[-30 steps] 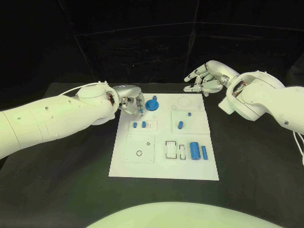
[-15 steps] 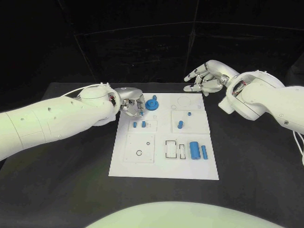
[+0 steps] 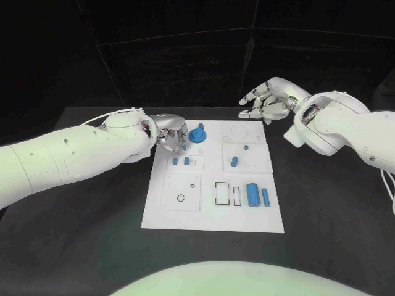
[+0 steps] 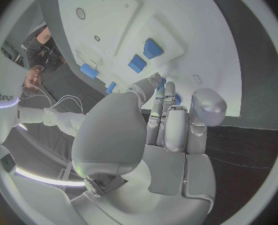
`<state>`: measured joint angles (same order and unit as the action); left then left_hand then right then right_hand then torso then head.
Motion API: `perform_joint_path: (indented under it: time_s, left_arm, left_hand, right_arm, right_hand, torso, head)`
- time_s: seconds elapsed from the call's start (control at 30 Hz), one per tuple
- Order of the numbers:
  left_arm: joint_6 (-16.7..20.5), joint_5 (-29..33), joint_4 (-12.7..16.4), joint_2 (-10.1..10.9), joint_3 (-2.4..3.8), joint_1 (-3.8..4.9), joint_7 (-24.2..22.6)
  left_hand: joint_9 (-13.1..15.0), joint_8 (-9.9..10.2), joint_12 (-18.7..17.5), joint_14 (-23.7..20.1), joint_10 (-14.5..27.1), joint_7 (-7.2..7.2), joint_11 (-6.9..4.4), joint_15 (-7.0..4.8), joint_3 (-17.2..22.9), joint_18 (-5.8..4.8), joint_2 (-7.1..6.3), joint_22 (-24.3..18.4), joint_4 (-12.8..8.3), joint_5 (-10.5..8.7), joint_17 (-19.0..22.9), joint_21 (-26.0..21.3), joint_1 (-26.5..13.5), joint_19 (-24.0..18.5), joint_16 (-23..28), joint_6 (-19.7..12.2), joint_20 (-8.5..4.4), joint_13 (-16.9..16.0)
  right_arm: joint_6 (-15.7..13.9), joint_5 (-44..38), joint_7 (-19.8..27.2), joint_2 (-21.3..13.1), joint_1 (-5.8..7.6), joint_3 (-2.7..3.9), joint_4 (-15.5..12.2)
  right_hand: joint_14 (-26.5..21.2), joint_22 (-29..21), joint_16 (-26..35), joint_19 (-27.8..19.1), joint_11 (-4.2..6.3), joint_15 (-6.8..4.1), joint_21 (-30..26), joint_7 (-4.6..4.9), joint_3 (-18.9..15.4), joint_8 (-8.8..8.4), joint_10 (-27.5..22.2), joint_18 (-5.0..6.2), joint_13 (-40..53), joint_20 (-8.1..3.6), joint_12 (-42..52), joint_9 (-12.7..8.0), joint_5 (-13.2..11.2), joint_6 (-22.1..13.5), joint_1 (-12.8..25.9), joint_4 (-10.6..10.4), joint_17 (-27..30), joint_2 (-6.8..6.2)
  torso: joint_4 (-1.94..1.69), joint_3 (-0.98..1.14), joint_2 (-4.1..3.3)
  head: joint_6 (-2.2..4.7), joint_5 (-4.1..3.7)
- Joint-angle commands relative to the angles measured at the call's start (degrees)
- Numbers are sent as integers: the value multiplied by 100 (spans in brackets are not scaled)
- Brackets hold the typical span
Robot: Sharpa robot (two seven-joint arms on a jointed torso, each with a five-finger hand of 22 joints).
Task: Assemble the parts on the task board
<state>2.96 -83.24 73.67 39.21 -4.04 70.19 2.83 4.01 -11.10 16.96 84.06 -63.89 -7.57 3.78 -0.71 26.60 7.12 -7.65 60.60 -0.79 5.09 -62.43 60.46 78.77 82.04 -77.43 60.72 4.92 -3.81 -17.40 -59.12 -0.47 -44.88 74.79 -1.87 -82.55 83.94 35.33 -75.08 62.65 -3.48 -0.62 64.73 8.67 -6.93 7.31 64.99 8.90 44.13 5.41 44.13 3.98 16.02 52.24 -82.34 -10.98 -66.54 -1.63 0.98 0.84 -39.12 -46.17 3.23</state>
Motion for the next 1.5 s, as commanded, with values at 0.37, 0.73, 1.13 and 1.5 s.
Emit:
perform_joint_path:
  time_s: [0.37,0.73,1.13,1.5]
  left_arm:
    - [-55,17,-93,-61,1,-7,68]
    - [-55,17,-91,-64,0,-10,54]
    - [168,140,14,121,4,-13,44]
    - [1133,3123,161,583,18,12,-1284]
  left_hand:
    - [-12,140,-149,106,32,-45,47,-2,61,-61,-72,27,-26,-44,47,27,-128,1,-19,-51,-11,2]
    - [-25,246,-233,98,76,-70,75,23,77,-63,-123,50,-36,-44,82,35,-176,-11,-16,-154,11,1]
    - [-41,758,-643,58,786,-56,206,117,-91,-8,-289,-186,-108,-27,247,-261,-216,-128,28,-1006,89,22]
    - [32,465,-266,-557,739,-286,293,208,-339,305,-21,-1664,-38,0,1706,-1985,-135,-911,777,-566,192,-65]
  right_arm:
    - [15,-12,46,2,11,4,-10]
    - [32,-12,35,-1,11,4,-9]
    - [217,-149,-105,-19,11,3,97]
    - [589,-1677,-307,-44,-6,-7,192]
  right_hand:
    - [118,-7,17,-39,4,-30,-37,-5,-35,27,-20,68,-8,-6,-36,-3,22,-35,-25,7,-7,17]
    - [118,-7,17,-39,4,-30,-37,-5,-35,27,-20,68,-8,-6,-36,-3,22,-35,-25,7,-7,17]
    - [-24,-605,478,-327,-25,-11,-418,16,-47,88,-384,155,-552,5,-667,3,-1,-38,-125,-23,527,42]
    - [8,-735,796,-272,-46,-7,-565,-30,265,189,-443,165,-2135,2,-2283,-7,-377,522,-779,152,783,118]
  torso:
    - [-1,2,3]
    - [0,2,2]
    - [-6,-7,8]
    - [0,8,2]
  head:
    - [-13,-6]
    - [-15,-13]
    - [5,-30]
    - [76,-96]
